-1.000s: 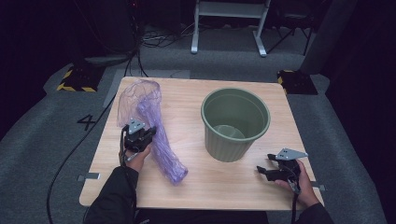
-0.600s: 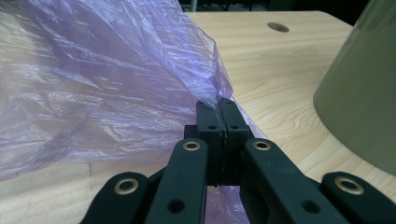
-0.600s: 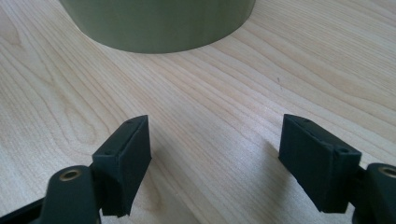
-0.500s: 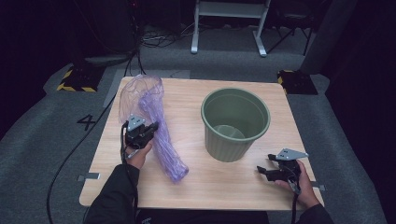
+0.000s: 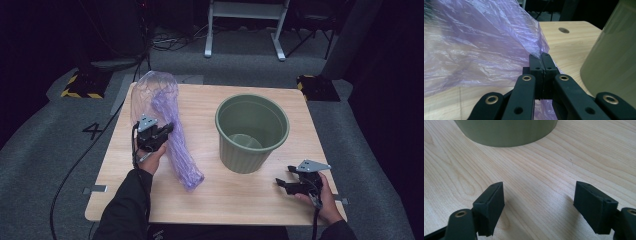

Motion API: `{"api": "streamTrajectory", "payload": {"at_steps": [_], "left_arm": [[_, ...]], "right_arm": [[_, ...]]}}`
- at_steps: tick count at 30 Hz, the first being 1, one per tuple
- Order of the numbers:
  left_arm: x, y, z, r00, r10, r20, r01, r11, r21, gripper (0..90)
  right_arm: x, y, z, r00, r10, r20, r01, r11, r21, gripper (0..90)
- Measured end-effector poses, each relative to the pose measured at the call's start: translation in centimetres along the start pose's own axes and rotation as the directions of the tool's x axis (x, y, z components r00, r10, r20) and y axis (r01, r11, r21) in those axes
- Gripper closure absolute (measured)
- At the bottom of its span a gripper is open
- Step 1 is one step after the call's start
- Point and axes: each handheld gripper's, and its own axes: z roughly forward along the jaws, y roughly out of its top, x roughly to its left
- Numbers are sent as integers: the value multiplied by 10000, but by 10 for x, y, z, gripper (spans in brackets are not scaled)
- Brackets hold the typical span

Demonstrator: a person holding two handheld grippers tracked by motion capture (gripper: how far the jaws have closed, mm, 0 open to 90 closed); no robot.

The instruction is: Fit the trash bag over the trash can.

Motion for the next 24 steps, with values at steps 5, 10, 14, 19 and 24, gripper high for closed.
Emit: {"api": "streamTrajectory", "payload": {"at_steps": [5, 10, 14, 19, 24], "left_arm": [[-6, 19, 3, 9998, 213, 11, -212, 9996, -201, 893], [-11, 33, 8, 9995, 316, 56, -315, 9992, -259, 893], [-16, 46, 8, 9994, 297, 188, -288, 9986, -442, 894], [-22, 56, 9, 9990, 388, 200, -377, 9979, -525, 894], [-27, 66, 7, 9985, 477, 273, -459, 9969, -637, 894]], "right_arm": [[0, 0, 0, 10000, 6, -59, -6, 10000, 4, 249], [0, 0, 0, 10000, -8, -60, 8, 10000, 12, 249], [0, 0, 0, 10000, -13, -57, 13, 10000, 12, 248], [0, 0, 0, 10000, -35, -89, 35, 10000, 7, 254], [0, 0, 0, 9999, -65, -104, 65, 10000, 1, 257]]}}
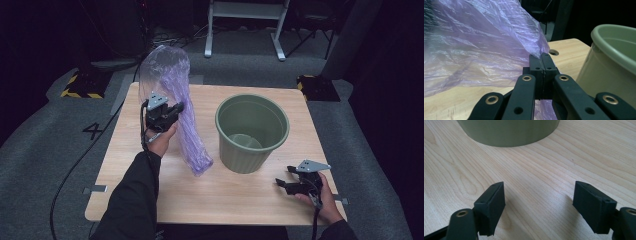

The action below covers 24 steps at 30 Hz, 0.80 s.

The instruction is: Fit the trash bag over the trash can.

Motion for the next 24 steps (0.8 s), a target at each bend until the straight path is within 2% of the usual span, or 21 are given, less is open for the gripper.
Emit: {"api": "streamTrajectory", "payload": {"at_steps": [10, 21, 24], "left_arm": [[-7, 28, -6, 9999, 118, 96, -114, 9993, -364, 894], [-16, 75, -21, 9992, 378, 162, -361, 9947, -963, 894], [-19, 82, -22, 9990, 430, 143, -413, 9937, -1041, 894]], "right_arm": [[0, 0, 0, 10000, -27, -26, 27, 10000, -1, 258], [1, 0, 0, 10000, -28, -21, 28, 10000, -5, 258], [1, 0, 0, 10000, -29, -12, 29, 10000, -3, 258]]}}
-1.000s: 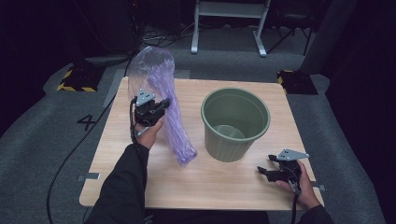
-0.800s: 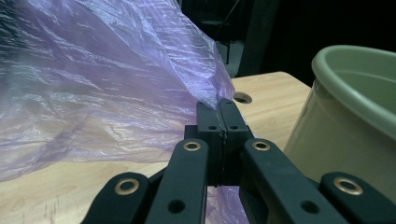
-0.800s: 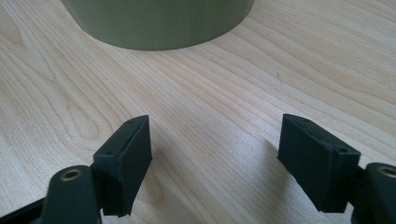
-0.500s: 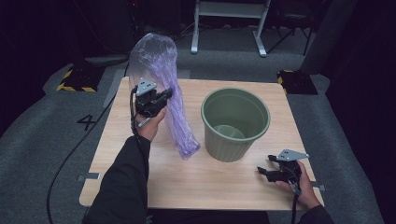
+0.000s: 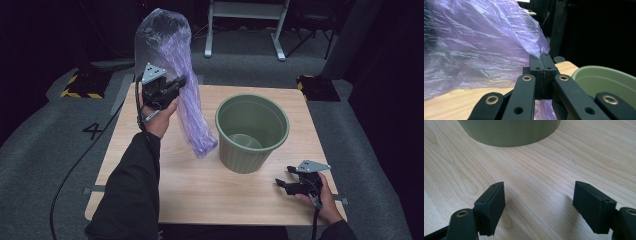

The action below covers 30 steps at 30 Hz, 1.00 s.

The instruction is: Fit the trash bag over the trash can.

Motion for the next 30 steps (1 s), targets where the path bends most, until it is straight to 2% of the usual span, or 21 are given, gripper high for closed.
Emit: {"api": "streamTrajectory", "payload": {"at_steps": [9, 14, 15, 16, 19, 23, 30], "left_arm": [[-12, 25, 6, 9997, -36, 255, 44, 9995, -311, 895], [-27, 36, 16, 9996, 98, 273, -84, 9987, -503, 894], [-34, 38, 21, 9996, 160, 239, -146, 9983, -558, 895], [-34, 38, 21, 9996, 160, 239, -146, 9983, -558, 894], [-49, 38, 34, 9996, 235, 132, -226, 9977, -643, 894], [-58, 36, 44, 9995, 290, 81, -284, 9972, -696, 895], [-74, 30, 58, 9986, 449, 294, -432, 9975, -560, 894]], "right_arm": [[0, 0, 0, 10000, 4, -1, -4, 10000, 1, 258], [0, 0, 0, 10000, 12, -11, -12, 10000, 0, 258], [0, 0, 0, 10000, 13, -13, -13, 10000, 1, 258], [0, 0, 0, 10000, 13, -13, -13, 10000, 1, 258], [0, 0, 0, 10000, 13, -23, -13, 10000, 0, 258], [0, 0, 0, 10000, 12, -14, -12, 10000, 1, 258], [0, 0, 0, 10000, -18, -48, 18, 10000, 6, 258]]}}
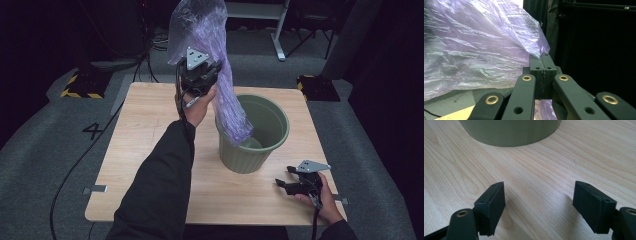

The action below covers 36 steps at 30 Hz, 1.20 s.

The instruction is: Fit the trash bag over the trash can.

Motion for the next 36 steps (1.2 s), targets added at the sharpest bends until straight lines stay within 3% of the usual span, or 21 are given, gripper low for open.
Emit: {"api": "streamTrajectory", "payload": {"at_steps": [11, 18, 22, 26, 29, 33, 36], "left_arm": [[-17, -20, 0, 9975, 416, 574, -423, 9990, 117, 894], [-23, -35, -5, 9955, 753, 572, -751, 9972, -47, 894], [-19, -38, -4, 9978, 651, 113, -647, 9976, -264, 895], [-10, -34, 2, 9960, 569, -695, -593, 9977, -334, 894], [-4, -35, 5, 9932, 476, -1059, -517, 9980, -367, 895], [0, -38, 9, 9921, 216, -1239, -271, 9987, -432, 894], [-7, -43, 10, 9923, 519, -1128, -560, 9979, -336, 895]], "right_arm": [[0, -1, -1, 10000, -24, 36, 24, 10000, -14, 261], [1, 4, -11, 9991, -48, 412, 62, 9994, -340, 267], [3, 8, -18, 9988, 18, 496, 17, 9975, -709, 270], [4, 6, -14, 9992, -67, 390, 86, 9988, -477, 270], [3, 5, -13, 9992, -85, 387, 100, 9992, -398, 270], [1, 4, -12, 9993, -7, 368, 20, 9993, -373, 271], [1, 4, -14, 9993, -53, 371, 69, 9991, -421, 271]]}}
